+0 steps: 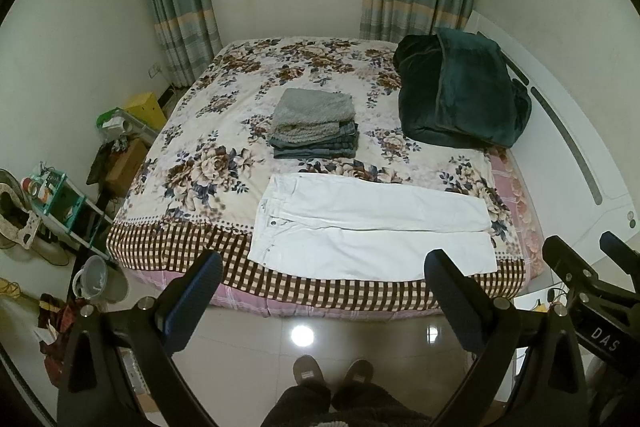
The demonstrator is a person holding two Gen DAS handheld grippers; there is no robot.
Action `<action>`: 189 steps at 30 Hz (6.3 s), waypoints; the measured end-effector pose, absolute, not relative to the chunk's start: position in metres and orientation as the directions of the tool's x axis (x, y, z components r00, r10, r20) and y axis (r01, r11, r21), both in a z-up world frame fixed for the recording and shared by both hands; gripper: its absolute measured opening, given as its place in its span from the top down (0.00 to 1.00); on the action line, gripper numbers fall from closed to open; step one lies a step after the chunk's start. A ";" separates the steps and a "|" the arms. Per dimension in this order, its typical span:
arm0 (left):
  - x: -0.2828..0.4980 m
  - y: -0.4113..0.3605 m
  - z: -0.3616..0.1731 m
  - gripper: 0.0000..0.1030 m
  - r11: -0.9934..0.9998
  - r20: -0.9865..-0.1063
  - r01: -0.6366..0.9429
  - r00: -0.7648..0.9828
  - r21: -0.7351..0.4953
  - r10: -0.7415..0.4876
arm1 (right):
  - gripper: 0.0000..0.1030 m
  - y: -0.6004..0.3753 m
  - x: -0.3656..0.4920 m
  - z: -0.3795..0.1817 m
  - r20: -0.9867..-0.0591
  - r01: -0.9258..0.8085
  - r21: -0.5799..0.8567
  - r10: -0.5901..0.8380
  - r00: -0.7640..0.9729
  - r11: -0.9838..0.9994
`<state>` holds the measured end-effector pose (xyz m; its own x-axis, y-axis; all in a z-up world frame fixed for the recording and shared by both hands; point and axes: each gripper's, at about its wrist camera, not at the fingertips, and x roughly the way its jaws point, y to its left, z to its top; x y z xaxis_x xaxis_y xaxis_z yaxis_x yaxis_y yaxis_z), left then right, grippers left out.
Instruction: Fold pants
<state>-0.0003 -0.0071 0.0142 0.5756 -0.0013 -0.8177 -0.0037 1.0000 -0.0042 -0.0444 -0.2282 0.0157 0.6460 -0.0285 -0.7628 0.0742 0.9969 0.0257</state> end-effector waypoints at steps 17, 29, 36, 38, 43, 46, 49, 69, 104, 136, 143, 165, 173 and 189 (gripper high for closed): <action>-0.002 -0.007 0.014 0.00 1.000 -0.817 -0.004 0.577 -0.004 -0.001 | 0.00 -0.230 -0.047 0.020 -0.762 0.076 0.030 -0.026 0.647 0.997; 0.000 -0.009 0.015 0.00 1.000 -0.816 -0.003 0.577 -0.003 -0.001 | 0.00 -0.232 -0.049 0.023 -0.762 0.076 0.031 -0.025 0.647 0.997; -0.001 -0.008 0.014 0.00 1.000 -0.816 -0.005 0.578 -0.006 -0.002 | 0.00 -0.232 -0.051 0.025 -0.762 0.074 0.031 -0.024 0.647 0.997; -0.001 -0.008 0.015 0.00 1.000 -0.816 -0.004 0.577 -0.005 -0.002 | 0.00 -0.232 -0.051 0.025 -0.762 0.075 0.030 -0.026 0.648 0.997; -0.001 -0.008 0.014 0.00 1.000 -0.817 -0.004 0.577 -0.007 -0.003 | 0.00 -0.232 -0.052 0.025 -0.762 0.074 0.031 -0.024 0.648 0.997; -0.001 -0.008 0.016 0.00 1.000 -0.817 -0.004 0.577 -0.006 -0.003 | 0.00 -0.226 -0.054 0.026 -0.763 0.074 0.033 -0.023 0.646 0.997; -0.001 -0.009 0.016 0.00 1.000 -0.816 -0.006 0.578 -0.005 -0.001 | 0.00 -0.225 -0.054 0.026 -0.762 0.072 0.031 -0.023 0.647 0.997; 0.096 -0.013 -0.040 0.00 0.984 -0.798 -0.151 0.580 0.093 0.165 | 0.00 -0.259 0.026 -0.041 -0.808 0.143 0.054 -0.041 0.587 0.988; 0.561 0.063 -0.595 0.40 0.800 -0.973 -0.566 -0.211 0.200 0.094 | 0.00 -0.530 0.557 -0.658 -0.995 0.826 -0.039 0.056 -0.085 0.562; 0.209 0.094 -0.486 0.94 0.775 -0.978 -0.629 0.194 -0.063 0.078 | 0.95 -0.543 0.220 -0.598 -0.916 0.661 0.399 0.239 0.323 0.635; 0.197 0.096 -0.549 0.91 0.777 -0.983 -0.628 0.161 -0.031 0.090 | 0.89 -0.543 0.191 -0.664 -0.945 0.676 0.322 0.262 0.194 0.662; 0.229 0.002 -0.506 0.20 0.873 -0.963 -0.486 0.218 0.033 0.158 | 0.59 -0.725 0.279 -0.680 -0.972 0.721 0.217 0.080 0.220 0.658; 0.253 -0.066 -0.507 0.20 0.931 -0.960 -0.362 0.239 0.055 0.149 | 0.93 -0.695 0.252 -0.595 -0.887 0.590 0.286 -0.025 0.462 0.755; 0.222 -0.055 -0.532 0.20 0.924 -0.973 -0.372 0.161 0.093 0.163 | 0.61 -0.727 0.208 -0.647 -0.908 0.724 0.403 0.149 0.391 0.560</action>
<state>0.2224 -0.0553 -0.5319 0.1609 0.1632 -0.9734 -0.3718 0.9236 0.0934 0.2079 -0.7267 -0.6466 0.3908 0.1485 -0.9084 0.7236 0.5605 0.4029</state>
